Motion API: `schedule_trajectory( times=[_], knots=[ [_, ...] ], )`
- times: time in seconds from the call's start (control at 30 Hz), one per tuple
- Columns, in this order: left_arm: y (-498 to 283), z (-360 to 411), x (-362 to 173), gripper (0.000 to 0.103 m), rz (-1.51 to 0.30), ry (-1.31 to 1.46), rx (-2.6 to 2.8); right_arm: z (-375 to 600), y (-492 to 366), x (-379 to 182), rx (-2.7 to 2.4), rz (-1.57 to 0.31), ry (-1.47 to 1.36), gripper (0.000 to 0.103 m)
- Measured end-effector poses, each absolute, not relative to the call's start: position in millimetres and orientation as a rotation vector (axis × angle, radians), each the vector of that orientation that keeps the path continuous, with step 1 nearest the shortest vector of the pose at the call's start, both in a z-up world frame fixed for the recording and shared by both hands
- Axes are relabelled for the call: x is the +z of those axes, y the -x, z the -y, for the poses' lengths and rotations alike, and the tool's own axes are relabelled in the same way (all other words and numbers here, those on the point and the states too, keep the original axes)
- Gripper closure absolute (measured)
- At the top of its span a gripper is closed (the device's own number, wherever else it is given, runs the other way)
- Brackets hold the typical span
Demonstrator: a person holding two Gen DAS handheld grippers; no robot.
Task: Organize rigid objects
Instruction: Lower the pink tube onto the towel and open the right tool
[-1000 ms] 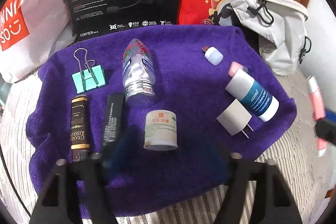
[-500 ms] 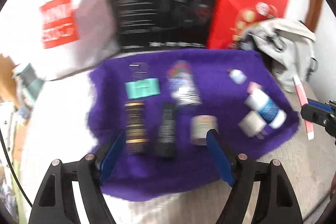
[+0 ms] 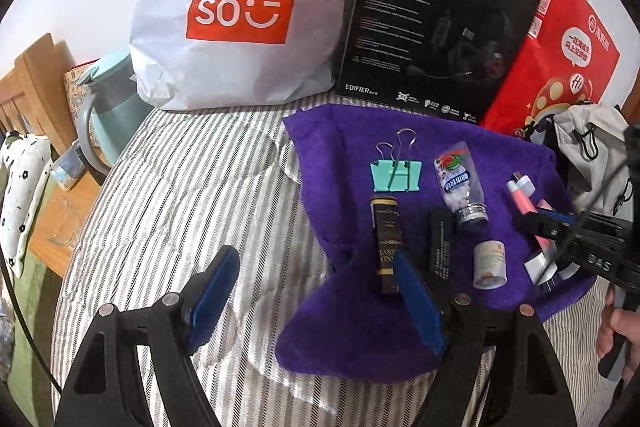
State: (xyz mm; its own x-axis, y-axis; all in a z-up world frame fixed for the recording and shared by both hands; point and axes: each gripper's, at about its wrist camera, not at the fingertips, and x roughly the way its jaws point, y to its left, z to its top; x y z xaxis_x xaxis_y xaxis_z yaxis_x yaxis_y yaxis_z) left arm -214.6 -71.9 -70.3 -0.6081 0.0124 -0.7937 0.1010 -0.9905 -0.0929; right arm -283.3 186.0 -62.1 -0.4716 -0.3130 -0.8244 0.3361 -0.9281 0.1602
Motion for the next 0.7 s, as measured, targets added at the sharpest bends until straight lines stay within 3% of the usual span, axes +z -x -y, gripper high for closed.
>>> schedule_trajectory(
  times=[0.7],
  knots=[
    [222,76,-70,0.025,-0.201,-1.384,-2.772,-157,320,-83,-2.405,-0.244,-1.429,0.086]
  ],
)
